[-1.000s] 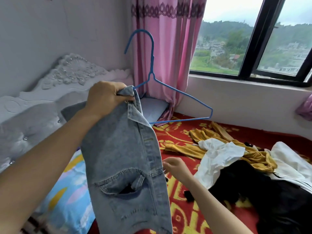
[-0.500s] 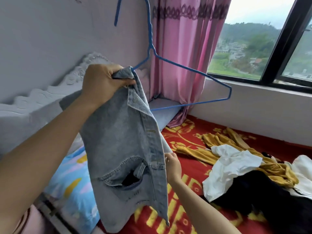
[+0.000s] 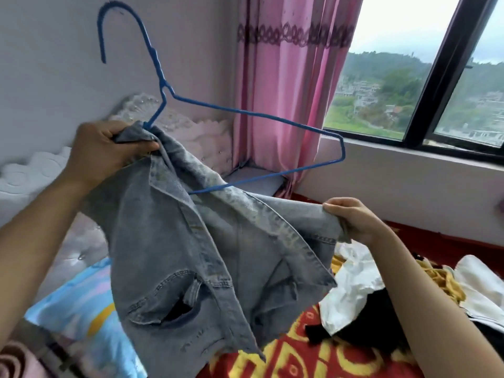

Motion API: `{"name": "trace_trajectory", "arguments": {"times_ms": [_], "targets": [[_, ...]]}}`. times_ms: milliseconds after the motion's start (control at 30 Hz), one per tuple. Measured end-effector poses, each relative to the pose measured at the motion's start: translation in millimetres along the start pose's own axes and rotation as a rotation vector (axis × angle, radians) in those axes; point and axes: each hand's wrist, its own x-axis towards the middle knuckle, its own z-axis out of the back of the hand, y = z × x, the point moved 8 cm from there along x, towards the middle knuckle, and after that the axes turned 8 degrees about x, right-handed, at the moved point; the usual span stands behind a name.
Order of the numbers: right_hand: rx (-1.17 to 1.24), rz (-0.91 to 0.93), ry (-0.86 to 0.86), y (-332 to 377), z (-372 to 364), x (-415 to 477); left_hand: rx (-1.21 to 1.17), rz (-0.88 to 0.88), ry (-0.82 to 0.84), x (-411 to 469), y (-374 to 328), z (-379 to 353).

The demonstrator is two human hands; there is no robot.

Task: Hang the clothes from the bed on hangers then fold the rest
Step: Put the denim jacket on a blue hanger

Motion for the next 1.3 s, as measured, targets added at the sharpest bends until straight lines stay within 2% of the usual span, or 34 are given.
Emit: {"name": "trace_trajectory", "arguments": {"times_ms": [33, 100, 167, 233, 300, 433, 533, 633, 833, 900, 1033, 1133, 1200, 1300], "targets": [[-0.002, -0.028, -0.012, 1.4, 4.1, 1.3, -0.022, -0.013, -0.004, 1.9, -4.8, -2.0], [-0.281, -0.037, -0.139, -7.5, 8.0, 2.3, -0.052, -0.040, -0.018, 7.1, -19.6, -9.0], [-0.581, 0.082, -0.309, -19.1, 9.5, -0.9, -0.048, -0.080, 0.022, 10.2, -39.1, -25.2], [-0.596, 0.239, -0.386, -26.9, 0.8, -11.9, -0.033, -0.150, 0.070, 8.1, -57.6, -41.9], [-0.596, 0.355, -0.330, -32.6, -19.2, -28.7, -0.023, -0.193, 0.105, 3.2, -68.3, -58.4], [-0.662, 0.425, -0.086, -65.8, -72.0, -63.9, 0.001, -0.150, 0.112, 1.1, -67.4, -81.4], [-0.759, 0.288, 0.037, -116.5, -97.8, -77.2, -0.003, -0.132, 0.101, -0.5, -65.3, -88.2], [-0.745, 0.177, -0.039, -151.7, -110.5, -80.6, -0.002, -0.127, 0.087, -1.2, -63.6, -85.0], [-0.522, 0.196, -0.205, -179.4, -94.0, -78.9, -0.071, -0.086, 0.039, -1.3, -53.1, -57.1], [-0.584, 0.195, -0.204, -187.6, -88.5, -75.9, -0.086, -0.077, 0.019, -1.8, -49.4, -49.6], [-0.843, 0.213, -0.020, -208.7, -106.4, -69.1, -0.058, -0.067, -0.029, -1.9, -44.1, -44.3], [-0.885, 0.208, -0.073, -211.2, -109.3, -61.3, -0.069, -0.074, -0.030, -2.3, -45.7, -43.0], [-0.838, 0.119, -0.050, -213.5, -107.9, -51.5, -0.046, -0.083, -0.023, -1.8, -44.2, -42.8], [-0.481, -0.031, -0.063, -209.6, -85.3, -43.5, -0.031, -0.054, -0.023, -2.5, -32.9, -40.1]]}}
